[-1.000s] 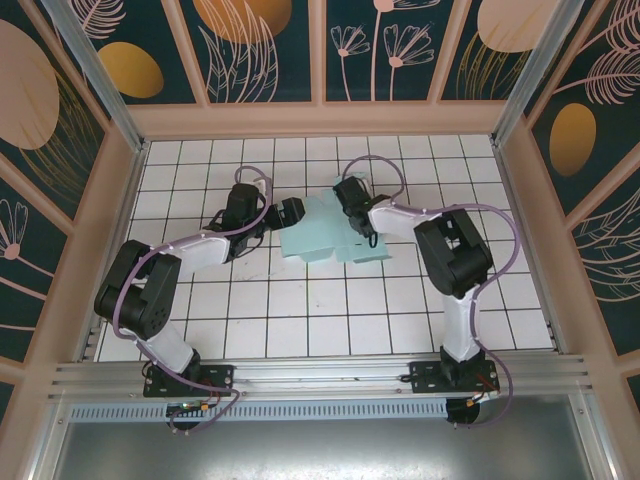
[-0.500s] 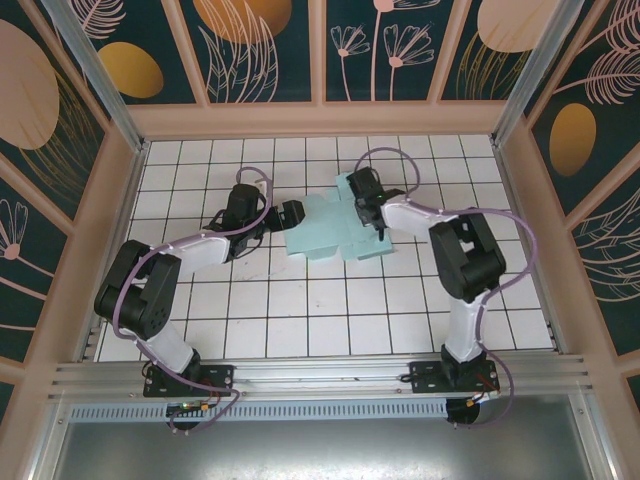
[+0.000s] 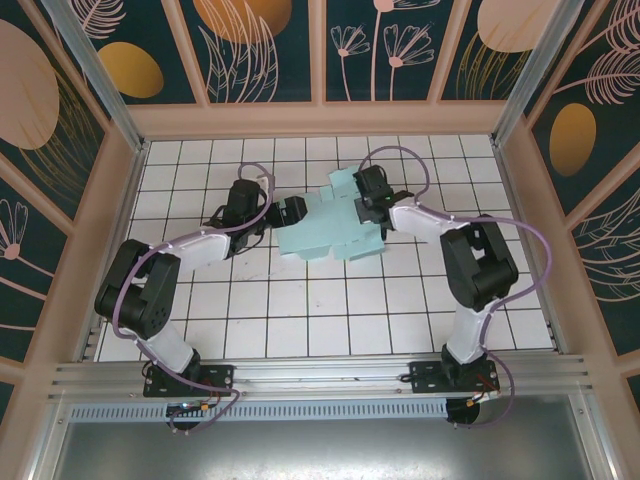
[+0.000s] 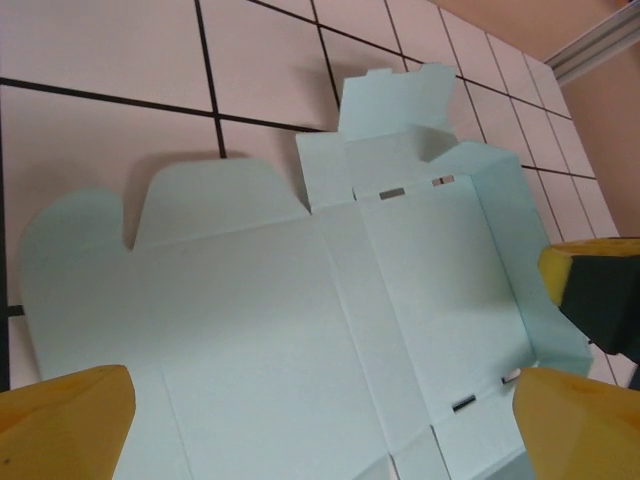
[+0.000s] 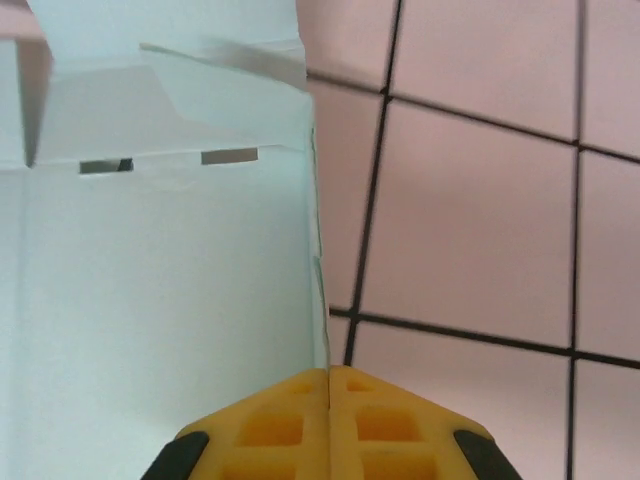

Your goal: Fold the paper box

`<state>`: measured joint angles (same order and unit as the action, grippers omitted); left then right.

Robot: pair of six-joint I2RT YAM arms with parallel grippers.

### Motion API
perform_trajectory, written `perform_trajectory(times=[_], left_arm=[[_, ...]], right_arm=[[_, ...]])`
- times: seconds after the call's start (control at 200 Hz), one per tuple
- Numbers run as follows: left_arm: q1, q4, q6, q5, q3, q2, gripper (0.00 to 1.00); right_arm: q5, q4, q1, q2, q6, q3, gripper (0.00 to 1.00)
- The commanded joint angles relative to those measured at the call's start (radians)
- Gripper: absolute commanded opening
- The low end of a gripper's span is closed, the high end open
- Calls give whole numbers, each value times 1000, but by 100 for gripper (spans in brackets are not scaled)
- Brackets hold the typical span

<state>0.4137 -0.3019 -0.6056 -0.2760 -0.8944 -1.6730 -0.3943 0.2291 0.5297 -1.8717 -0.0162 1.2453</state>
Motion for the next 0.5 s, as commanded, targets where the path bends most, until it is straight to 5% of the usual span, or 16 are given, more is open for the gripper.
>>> perform_trajectory(times=[0.0, 0.32, 0.495], left_arm=[[-6, -1, 13, -11, -21, -7, 97], [-6, 10, 18, 0, -11, 7, 97], [-6, 12, 32, 3, -33, -10, 97]], right_arm=[[-282, 99, 81, -114, 64, 59, 0], [-389, 64, 114, -137, 123, 60, 0], [-169, -31, 83, -38, 124, -25, 0]])
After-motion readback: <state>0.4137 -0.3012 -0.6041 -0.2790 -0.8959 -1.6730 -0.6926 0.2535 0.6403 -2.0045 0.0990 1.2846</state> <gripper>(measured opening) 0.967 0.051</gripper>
